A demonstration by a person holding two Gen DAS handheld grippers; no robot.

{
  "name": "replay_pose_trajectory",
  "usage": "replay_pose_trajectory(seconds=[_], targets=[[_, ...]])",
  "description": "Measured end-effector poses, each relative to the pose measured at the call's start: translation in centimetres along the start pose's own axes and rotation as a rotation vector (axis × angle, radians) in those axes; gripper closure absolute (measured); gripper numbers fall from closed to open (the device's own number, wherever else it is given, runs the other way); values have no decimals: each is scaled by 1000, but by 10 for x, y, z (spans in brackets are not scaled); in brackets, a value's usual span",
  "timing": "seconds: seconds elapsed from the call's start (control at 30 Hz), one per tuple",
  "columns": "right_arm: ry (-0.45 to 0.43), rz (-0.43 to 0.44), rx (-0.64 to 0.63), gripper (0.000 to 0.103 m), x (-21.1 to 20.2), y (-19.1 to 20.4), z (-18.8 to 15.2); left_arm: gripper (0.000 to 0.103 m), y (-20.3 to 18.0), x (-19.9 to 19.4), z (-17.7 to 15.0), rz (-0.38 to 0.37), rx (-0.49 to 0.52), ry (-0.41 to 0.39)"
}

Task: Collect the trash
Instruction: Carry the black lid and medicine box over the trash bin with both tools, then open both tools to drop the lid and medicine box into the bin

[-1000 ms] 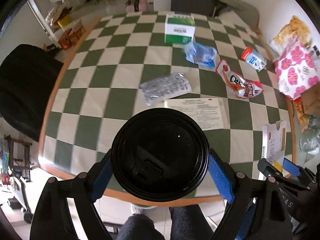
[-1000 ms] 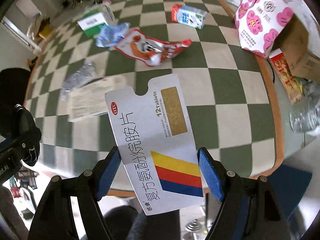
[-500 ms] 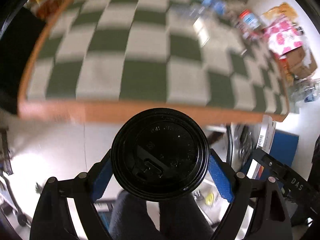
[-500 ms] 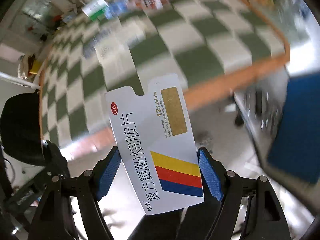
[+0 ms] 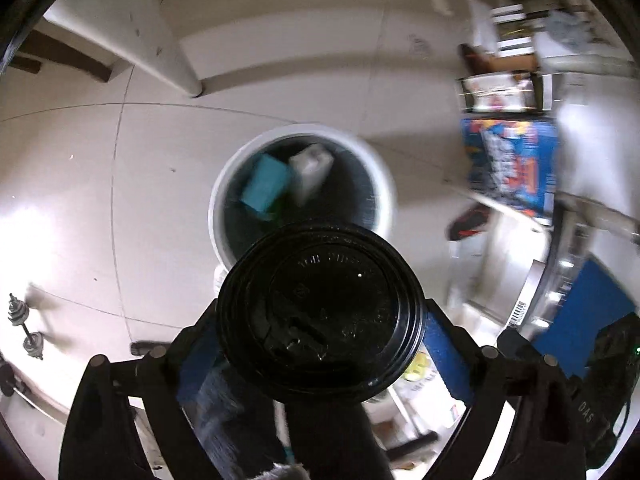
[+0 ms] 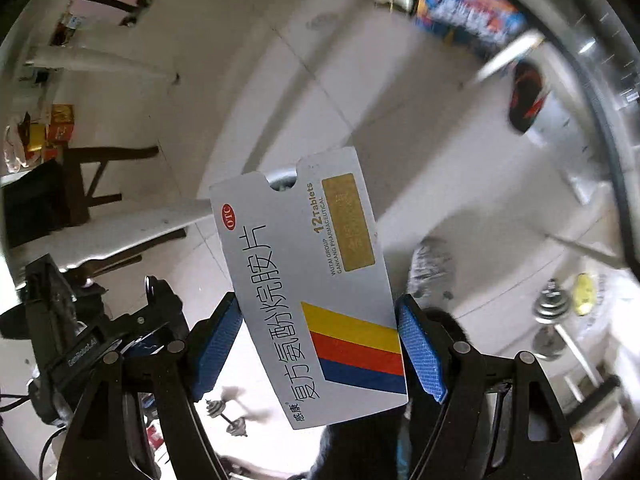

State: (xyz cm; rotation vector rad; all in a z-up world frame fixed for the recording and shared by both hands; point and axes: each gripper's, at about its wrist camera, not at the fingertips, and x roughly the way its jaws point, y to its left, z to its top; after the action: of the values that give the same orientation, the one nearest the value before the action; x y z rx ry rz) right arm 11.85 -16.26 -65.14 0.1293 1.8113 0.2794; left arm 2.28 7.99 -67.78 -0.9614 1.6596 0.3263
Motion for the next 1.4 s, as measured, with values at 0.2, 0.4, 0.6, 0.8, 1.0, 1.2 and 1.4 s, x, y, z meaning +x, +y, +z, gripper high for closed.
replay_pose_trajectory(seconds=[0.2,0.4,0.6,0.8,1.0,1.2,1.4], targets=[[118,100,39,23,106,-20,15,0,33,43,10,108,10,-70],[150,117,2,2,151,-19,18,0,53,32,-4,248,5,-142],[86,-95,-167,2,138,3,9,0,53,12,-21,362,32,-162],[19,-287,-323,2,113,26,-8,0,37,-9,-38,381,74,-167],[-20,-304,-365,2,66,40,-21,0,19,-50,-60,359,87,-190],[-62,-308,-423,2,-5,61,-46,0,3,-109,-93,340,98,-216],[-96,-295,-454,2,-86,81,-78,0,-11,-174,-130,310,123,-244]])
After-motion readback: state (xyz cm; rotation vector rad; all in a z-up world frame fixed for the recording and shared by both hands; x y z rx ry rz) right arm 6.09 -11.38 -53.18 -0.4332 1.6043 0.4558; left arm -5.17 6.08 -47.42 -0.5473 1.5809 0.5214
